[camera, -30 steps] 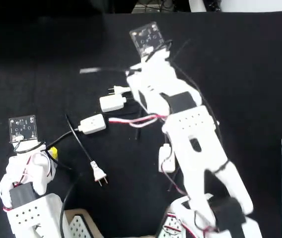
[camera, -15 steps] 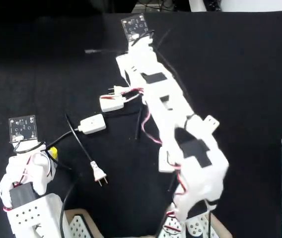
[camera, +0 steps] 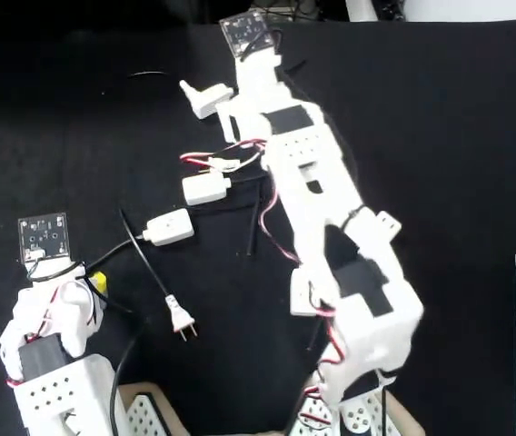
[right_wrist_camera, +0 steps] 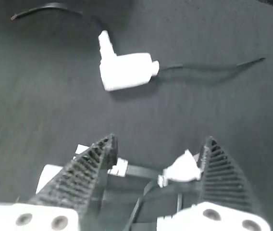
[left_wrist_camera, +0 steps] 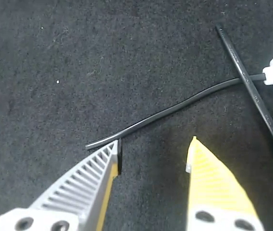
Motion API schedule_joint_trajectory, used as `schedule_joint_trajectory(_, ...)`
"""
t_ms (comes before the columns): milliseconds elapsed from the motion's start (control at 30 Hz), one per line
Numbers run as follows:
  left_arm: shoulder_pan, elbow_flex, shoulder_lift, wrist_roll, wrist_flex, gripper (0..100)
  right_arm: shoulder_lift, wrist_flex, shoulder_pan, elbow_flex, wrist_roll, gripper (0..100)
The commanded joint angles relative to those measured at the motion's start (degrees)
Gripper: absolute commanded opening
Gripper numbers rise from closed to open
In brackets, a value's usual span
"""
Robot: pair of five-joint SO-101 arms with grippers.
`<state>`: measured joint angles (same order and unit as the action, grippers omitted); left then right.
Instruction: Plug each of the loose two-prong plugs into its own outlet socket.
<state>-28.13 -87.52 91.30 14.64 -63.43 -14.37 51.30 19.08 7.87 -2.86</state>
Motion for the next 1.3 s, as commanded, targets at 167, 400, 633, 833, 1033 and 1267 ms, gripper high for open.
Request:
schedule_joint_trajectory(167, -0.1, 0.5, 0.4, -0.2, 0.2, 24, 9.4, 24.5, 0.5, 3.6, 0.6, 19.0)
schedule_joint_trajectory(400, -0.2, 0.4, 0.4, -0.2, 0.2, 24, 10.9, 41.5, 0.3, 3.5, 0.6, 18.5)
schedule_joint_trajectory(633, -0.2, 0.4, 0.4, -0.2, 0.2, 24, 16.7, 43.2, 0.1, -7.8, 1.8, 18.5)
schedule_joint_trajectory(833, -0.4, 0.3, 0.4, -0.2, 0.2, 24, 19.5, 26.4, -3.8, -27.0, 2.6, 18.5)
schedule_joint_trajectory(1033, -0.2, 0.3, 0.4, -0.2, 0.2, 24, 19.5, 12.2, -4.8, -40.6, 2.6, 18.5)
schedule_joint_trajectory(1267, -0.3, 0.3, 0.4, -0.2, 0.2, 24, 13.2, 2.1, -8.5, -43.9, 2.6, 18.4)
